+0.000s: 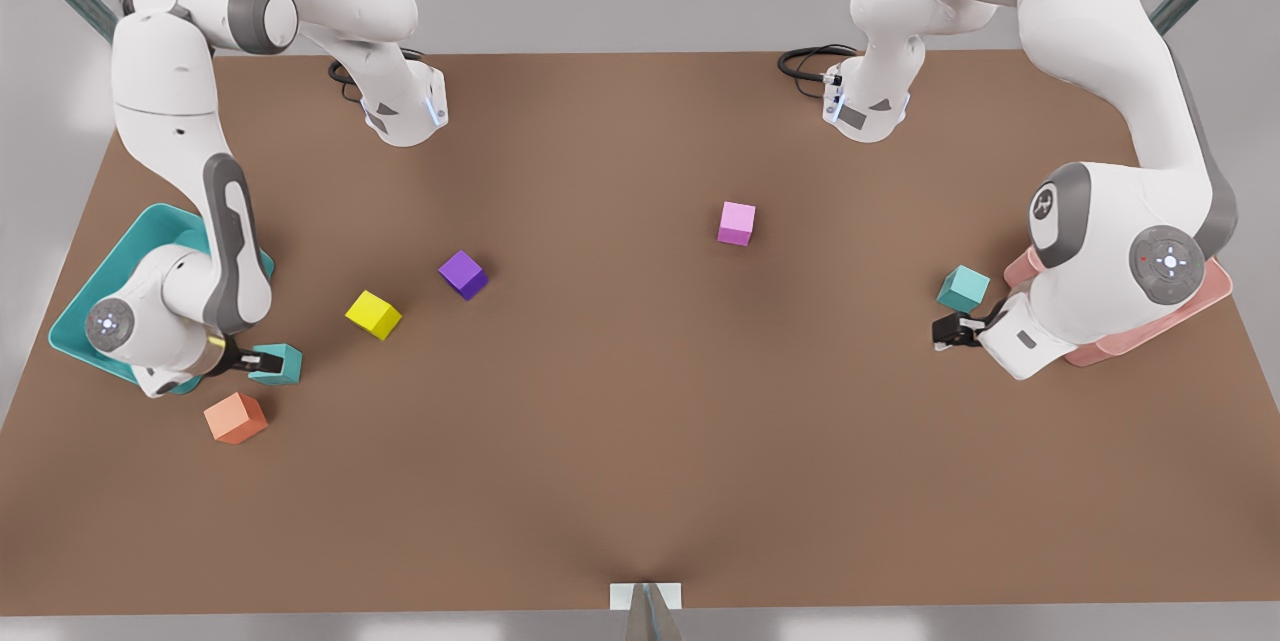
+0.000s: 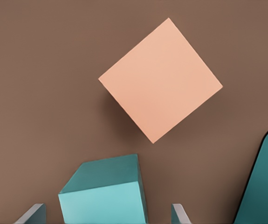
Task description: Stack the two blue cubes on top of each other
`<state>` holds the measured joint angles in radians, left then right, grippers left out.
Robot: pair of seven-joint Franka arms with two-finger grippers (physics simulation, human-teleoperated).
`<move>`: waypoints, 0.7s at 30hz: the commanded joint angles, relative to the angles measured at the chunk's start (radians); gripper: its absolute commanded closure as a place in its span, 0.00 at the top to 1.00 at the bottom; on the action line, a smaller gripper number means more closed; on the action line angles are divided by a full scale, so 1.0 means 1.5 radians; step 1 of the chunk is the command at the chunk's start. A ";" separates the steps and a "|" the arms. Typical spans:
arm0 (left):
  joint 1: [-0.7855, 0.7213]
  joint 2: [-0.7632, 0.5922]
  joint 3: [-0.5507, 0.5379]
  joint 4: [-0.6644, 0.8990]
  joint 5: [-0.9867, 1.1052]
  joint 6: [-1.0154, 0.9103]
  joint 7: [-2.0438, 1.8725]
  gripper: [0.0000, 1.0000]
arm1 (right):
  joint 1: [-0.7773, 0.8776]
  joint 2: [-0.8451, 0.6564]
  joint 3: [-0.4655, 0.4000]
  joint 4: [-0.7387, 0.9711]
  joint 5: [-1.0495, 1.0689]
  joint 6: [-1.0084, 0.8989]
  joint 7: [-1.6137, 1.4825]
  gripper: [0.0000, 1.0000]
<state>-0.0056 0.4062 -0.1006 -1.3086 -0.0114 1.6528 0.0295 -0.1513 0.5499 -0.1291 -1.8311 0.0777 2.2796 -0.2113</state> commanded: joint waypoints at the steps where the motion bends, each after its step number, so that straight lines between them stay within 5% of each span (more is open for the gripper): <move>1: 0.001 -0.001 0.000 0.000 0.000 0.000 -0.001 1.00 | 0.000 0.004 0.000 0.001 0.004 0.018 -0.058 1.00; 21: -0.001 0.000 0.001 0.000 0.001 0.003 -0.001 1.00 | 0.000 0.002 -0.001 0.002 0.029 0.006 -0.094 1.00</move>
<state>-0.0090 0.4078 -0.0996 -1.3090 -0.0100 1.6559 0.0286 -0.1532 0.5527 -0.1303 -1.8291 0.1192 2.2962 -0.3047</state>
